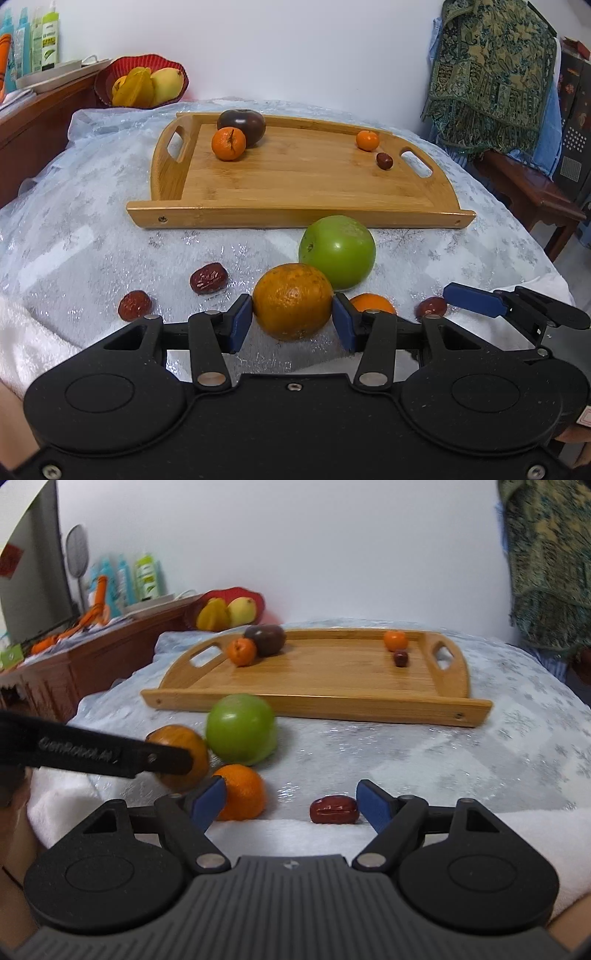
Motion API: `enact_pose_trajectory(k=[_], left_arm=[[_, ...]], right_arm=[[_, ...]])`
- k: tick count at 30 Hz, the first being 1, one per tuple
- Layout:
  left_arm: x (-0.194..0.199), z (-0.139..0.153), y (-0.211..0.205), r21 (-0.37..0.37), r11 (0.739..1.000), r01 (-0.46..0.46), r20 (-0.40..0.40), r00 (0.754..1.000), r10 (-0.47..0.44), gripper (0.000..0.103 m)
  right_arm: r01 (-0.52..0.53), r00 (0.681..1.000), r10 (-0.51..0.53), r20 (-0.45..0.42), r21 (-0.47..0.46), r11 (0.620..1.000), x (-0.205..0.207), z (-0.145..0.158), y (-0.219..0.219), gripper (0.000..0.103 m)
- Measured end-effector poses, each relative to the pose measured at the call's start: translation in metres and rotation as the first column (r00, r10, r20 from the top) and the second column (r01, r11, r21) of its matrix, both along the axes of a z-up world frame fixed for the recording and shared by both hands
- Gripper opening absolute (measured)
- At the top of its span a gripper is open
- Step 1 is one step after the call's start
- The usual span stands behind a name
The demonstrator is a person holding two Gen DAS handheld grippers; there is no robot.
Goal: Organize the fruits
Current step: 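Close the left gripper around the large dull orange, then grasp a tangerine with the right gripper while the left gripper holds the large orange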
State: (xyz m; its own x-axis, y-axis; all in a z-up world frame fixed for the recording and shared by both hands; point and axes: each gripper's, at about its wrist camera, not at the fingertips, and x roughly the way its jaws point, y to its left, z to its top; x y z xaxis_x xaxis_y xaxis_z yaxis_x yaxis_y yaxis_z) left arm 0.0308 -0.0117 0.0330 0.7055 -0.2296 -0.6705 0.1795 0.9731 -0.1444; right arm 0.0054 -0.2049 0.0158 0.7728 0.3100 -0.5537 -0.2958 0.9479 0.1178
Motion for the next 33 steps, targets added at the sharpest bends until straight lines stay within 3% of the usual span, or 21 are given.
enact_pose_trajectory(k=[29,33], left_arm=[[0.019,0.002,-0.003,0.000,1.000,0.001,0.000,1.000,-0.001,0.046],[0.019,0.002,-0.004,0.000,1.000,0.000,-0.001,1.000,0.000,0.046]], right_arm=[[-0.073,0.996,0.072,-0.043,-0.024,0.997,0.001,0.002,0.018,0.087],[-0.087,0.995,0.086,-0.046,-0.023,0.996,-0.001,0.002,0.021,0.083]])
